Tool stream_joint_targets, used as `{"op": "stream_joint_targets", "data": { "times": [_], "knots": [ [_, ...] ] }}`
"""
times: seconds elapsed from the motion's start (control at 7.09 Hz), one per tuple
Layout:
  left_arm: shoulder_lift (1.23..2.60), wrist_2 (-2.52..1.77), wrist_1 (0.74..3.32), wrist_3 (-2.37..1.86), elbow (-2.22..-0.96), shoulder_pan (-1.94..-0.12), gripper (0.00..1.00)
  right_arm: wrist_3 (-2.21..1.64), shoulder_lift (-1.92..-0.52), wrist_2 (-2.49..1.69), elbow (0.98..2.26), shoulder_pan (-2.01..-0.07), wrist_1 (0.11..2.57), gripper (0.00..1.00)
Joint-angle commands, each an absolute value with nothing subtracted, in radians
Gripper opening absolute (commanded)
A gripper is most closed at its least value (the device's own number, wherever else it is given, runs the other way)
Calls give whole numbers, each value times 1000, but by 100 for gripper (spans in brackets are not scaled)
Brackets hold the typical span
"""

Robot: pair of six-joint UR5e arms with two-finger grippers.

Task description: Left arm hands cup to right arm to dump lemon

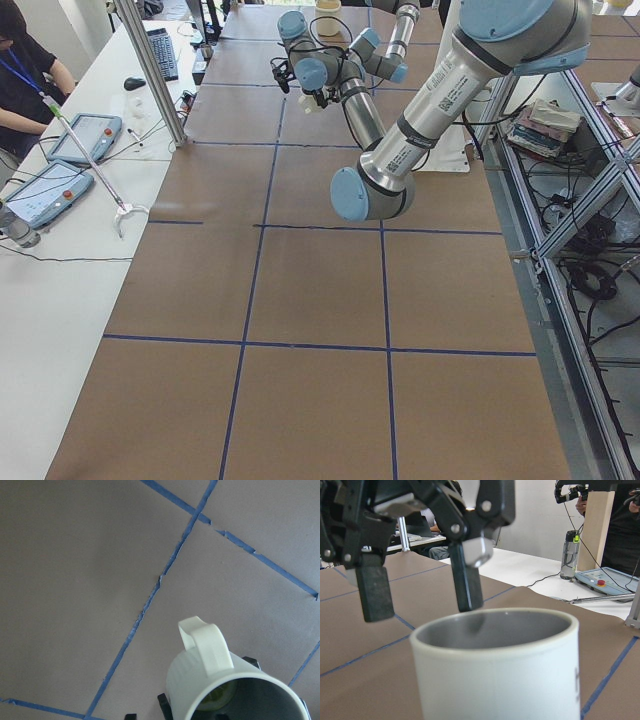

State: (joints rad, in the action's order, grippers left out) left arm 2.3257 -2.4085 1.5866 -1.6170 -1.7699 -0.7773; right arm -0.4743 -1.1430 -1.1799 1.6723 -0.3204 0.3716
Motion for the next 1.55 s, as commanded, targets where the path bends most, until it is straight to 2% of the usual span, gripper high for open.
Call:
{"op": "stream_joint_targets", "data": {
  "times": [0.0, 0.42, 0.71, 0.99, 1.41],
  "knots": [
    [2219, -2434, 1582, -1455, -1805, -853, 100, -466, -1150, -1181, 1667, -327, 377, 21],
    [2050, -2421, 1578, -1066, -1799, -945, 100, -498, -1199, -1180, 1663, -362, 377, 4],
    [1897, -2323, 1571, -630, -1804, -1052, 100, -628, -1265, -1161, 1663, -458, 377, 3],
    [1803, -2293, 1569, -349, -1775, -1168, 100, -669, -1354, -1160, 1681, -585, 367, 4],
    [1706, -2290, 1565, -310, -1798, -1213, 100, -753, -1584, -1175, 1793, -704, 364, 2]
  ]
}}
